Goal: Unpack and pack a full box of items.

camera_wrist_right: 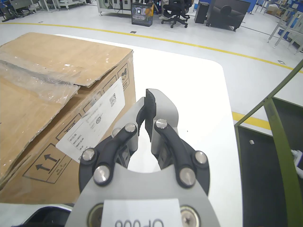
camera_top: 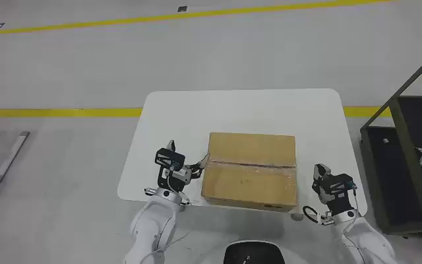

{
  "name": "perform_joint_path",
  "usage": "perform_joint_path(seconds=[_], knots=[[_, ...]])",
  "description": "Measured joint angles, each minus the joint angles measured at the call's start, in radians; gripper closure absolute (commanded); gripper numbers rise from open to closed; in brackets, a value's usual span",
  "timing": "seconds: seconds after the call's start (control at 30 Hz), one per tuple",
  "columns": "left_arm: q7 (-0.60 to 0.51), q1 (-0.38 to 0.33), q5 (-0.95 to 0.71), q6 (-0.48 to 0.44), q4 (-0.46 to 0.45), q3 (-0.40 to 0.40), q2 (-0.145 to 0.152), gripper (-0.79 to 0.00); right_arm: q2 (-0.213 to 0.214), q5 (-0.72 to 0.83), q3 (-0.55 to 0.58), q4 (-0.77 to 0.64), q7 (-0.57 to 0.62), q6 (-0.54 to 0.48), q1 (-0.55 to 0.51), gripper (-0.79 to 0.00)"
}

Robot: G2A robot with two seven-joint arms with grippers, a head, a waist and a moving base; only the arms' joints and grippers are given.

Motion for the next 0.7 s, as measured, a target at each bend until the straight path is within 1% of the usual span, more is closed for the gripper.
perform_joint_path(seconds=[0.23, 0.5, 0.7], knots=[[0.0, 0.0, 0.0, 0.0, 0.0, 0.0, 0.0, -0.785, -0.002, -0.007, -0.042, 0.053, 0.02, -0.022, 0.058, 0.0], [0.0, 0.0, 0.0, 0.0, 0.0, 0.0, 0.0, -0.785, -0.003, -0.021, -0.076, 0.08, 0.028, -0.031, 0.1, 0.0], [0.0, 0.0, 0.0, 0.0, 0.0, 0.0, 0.0, -0.785, -0.004, -0.026, -0.091, 0.094, 0.059, -0.034, 0.133, 0.0]])
